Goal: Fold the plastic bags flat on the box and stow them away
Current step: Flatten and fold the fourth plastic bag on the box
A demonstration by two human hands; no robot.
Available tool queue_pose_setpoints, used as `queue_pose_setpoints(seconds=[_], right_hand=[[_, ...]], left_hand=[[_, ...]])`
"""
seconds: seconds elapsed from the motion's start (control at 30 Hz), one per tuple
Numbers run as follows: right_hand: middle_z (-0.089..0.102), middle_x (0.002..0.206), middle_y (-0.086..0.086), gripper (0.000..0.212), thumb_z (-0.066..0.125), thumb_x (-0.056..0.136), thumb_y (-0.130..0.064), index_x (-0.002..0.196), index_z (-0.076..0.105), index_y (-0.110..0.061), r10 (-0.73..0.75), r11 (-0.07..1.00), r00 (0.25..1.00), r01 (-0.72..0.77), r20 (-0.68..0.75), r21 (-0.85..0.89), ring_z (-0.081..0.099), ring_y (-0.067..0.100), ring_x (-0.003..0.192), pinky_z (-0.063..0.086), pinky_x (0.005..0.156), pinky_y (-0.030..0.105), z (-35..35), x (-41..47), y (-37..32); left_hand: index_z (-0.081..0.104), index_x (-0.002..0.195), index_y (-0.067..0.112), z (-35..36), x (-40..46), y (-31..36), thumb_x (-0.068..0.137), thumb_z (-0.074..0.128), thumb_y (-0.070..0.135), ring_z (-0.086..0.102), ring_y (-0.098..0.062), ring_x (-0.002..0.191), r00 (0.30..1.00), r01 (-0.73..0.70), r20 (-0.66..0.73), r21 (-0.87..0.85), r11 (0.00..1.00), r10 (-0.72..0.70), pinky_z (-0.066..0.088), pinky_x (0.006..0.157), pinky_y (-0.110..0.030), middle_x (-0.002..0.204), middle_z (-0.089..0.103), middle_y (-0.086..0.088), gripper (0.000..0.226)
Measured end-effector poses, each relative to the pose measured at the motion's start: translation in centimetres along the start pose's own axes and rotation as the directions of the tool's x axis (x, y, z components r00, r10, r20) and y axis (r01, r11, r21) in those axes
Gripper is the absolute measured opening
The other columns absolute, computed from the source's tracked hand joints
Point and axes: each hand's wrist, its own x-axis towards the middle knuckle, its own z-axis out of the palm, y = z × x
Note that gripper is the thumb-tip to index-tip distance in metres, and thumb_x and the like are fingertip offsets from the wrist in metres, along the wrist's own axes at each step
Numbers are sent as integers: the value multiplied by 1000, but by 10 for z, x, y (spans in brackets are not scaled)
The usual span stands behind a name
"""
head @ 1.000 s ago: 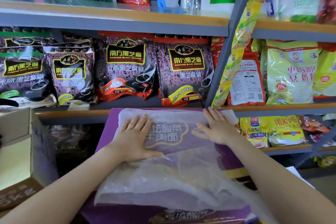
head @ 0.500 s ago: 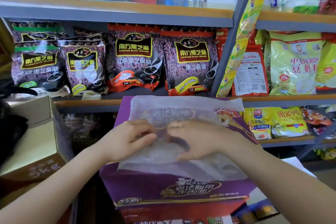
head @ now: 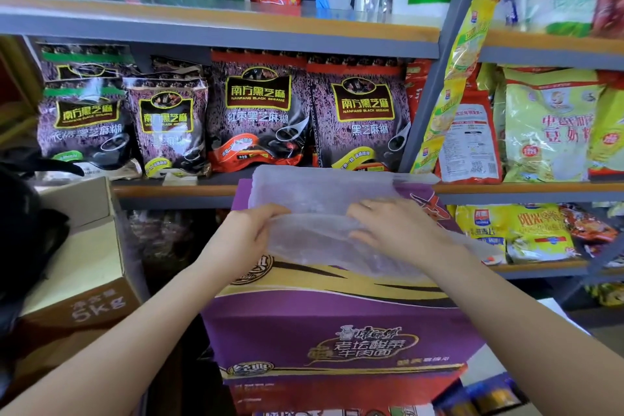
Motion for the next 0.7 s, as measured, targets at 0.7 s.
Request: queue_pose_setpoints(seconds=[0.7], right_hand=[[48, 120, -4, 27, 54, 91, -22, 118, 48, -24, 278, 934, 955, -293, 100, 207, 56, 21, 104, 45, 67, 31, 31, -50, 49]], left_hand=[[43, 132, 42, 69, 41, 35, 93, 37, 12, 61, -33, 93, 946, -301, 230, 365, 881, 228, 50, 71, -39, 106, 67, -8, 50]])
